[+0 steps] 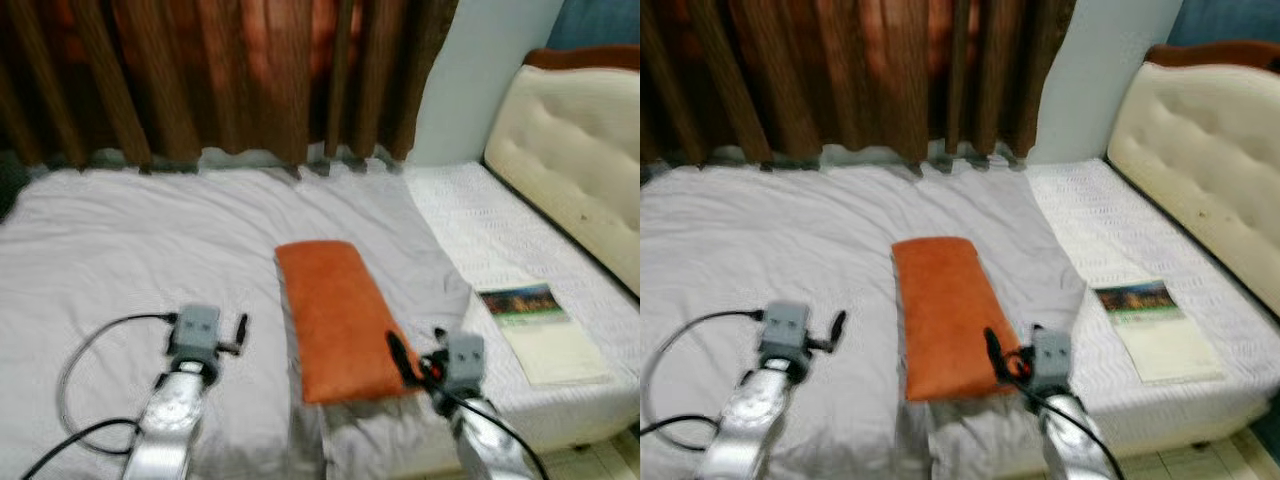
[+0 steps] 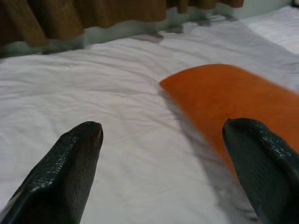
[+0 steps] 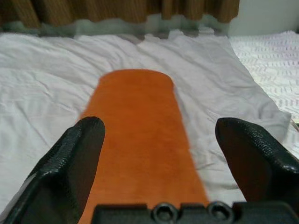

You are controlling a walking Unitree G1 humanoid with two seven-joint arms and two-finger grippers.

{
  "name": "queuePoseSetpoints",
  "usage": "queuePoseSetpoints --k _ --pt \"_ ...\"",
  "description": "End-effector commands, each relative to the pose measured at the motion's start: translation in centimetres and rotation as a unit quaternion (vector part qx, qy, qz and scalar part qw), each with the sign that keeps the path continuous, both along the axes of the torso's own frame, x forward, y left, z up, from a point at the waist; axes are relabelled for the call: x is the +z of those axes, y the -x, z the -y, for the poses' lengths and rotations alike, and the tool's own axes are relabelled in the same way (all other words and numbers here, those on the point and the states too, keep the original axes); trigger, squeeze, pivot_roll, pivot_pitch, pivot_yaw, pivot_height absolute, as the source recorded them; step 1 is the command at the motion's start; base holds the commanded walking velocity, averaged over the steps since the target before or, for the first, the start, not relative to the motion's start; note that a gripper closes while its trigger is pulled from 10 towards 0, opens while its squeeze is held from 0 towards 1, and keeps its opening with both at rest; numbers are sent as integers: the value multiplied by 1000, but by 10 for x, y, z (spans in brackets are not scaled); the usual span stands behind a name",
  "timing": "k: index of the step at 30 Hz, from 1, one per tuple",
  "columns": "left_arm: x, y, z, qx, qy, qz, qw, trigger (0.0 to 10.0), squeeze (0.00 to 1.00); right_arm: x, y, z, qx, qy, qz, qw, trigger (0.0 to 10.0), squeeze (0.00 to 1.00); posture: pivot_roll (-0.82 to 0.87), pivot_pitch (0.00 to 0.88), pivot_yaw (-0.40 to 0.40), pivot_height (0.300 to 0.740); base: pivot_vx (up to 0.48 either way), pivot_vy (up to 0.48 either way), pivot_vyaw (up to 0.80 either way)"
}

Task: Clean up the room

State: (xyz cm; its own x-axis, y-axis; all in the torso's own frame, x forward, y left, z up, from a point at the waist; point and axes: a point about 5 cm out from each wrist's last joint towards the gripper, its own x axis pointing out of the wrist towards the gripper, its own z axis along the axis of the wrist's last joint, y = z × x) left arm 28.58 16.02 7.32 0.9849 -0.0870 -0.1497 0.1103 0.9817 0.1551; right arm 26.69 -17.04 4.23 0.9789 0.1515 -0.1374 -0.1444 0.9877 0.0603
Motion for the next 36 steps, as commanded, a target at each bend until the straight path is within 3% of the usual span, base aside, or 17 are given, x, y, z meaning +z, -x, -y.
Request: queuePoseSetpoints --k 1,22,30,36 --pt "0 -1 -8 7 -14 -4 1000 10000 0 3 -3 -3 3 -2 5 1000 10000 0 47 43 -61 740 326 -349 531" --pt "-3 -3 -7 -3 -10 -14 1000 10000 0 0 2 -1 -3 -7 3 1000 10000 0 34 54 -52 740 294 -376 25" --pt "8 -9 -17 24 -11 17 1000 10000 0 0 3 -6 10 -10 1 1000 10000 0 36 48 -52 740 0 0 0" --pt "7 -6 -14 26 -6 16 1000 10000 0 0 2 -11 31 -20 0 999 10000 0 48 40 -57 740 450 0 0"
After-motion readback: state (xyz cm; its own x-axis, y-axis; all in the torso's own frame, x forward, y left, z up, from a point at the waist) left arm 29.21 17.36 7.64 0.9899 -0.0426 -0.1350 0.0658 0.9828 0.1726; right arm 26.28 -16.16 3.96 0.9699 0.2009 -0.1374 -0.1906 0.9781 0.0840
